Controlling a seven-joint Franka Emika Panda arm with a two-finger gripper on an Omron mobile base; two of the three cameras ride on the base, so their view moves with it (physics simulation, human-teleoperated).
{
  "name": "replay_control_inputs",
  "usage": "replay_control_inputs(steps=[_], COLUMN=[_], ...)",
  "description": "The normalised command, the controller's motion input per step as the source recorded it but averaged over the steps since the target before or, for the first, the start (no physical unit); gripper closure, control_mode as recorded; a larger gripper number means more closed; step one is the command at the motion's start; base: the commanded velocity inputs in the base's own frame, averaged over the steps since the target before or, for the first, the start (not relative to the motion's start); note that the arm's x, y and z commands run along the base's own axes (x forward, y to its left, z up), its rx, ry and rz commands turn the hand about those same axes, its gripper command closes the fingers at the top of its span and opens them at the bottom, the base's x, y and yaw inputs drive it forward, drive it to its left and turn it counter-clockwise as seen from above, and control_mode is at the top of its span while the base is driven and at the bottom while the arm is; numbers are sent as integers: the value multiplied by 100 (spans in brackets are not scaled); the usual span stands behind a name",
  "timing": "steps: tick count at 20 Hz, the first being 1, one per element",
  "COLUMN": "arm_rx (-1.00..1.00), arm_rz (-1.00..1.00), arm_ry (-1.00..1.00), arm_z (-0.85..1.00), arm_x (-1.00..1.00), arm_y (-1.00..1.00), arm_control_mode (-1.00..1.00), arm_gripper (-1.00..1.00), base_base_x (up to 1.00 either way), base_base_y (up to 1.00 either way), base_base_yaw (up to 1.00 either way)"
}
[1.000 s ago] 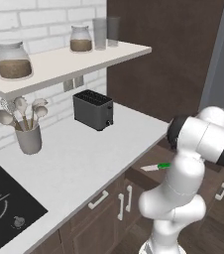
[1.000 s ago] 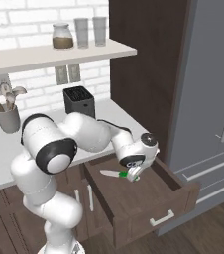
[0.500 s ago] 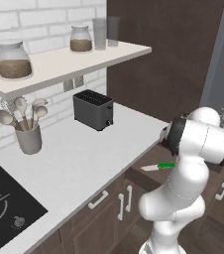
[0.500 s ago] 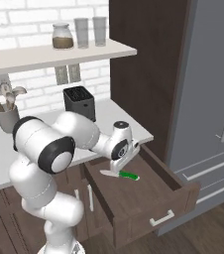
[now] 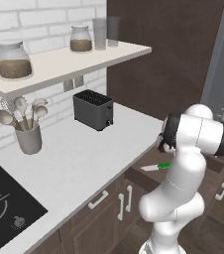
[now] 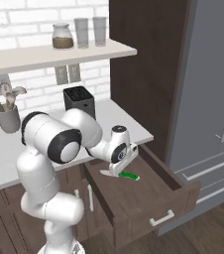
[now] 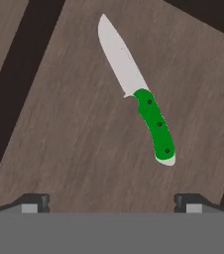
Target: Pick up the knife from the drawer and place it on the cutting board. Then place the meat from the plate to the cutting board.
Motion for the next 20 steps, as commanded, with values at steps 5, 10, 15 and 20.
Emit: replay_control_inputs(steps=[5, 10, 15, 20], arm_rx=[0, 2, 0, 0], arm_rz=[0, 0, 0, 0], arm_ry=[1, 2, 0, 0], arm_z=[-11, -20, -25, -18], arm_x=[25, 7, 3, 17], arm_y=[-2, -9, 0, 0], arm_control_mode=[-100, -100, -100, -100], arm_gripper=[-100, -100, -100, -100], base_base_x=[0, 0, 0, 0], base_base_y=[0, 0, 0, 0], base_base_yaw=[0, 0, 0, 0])
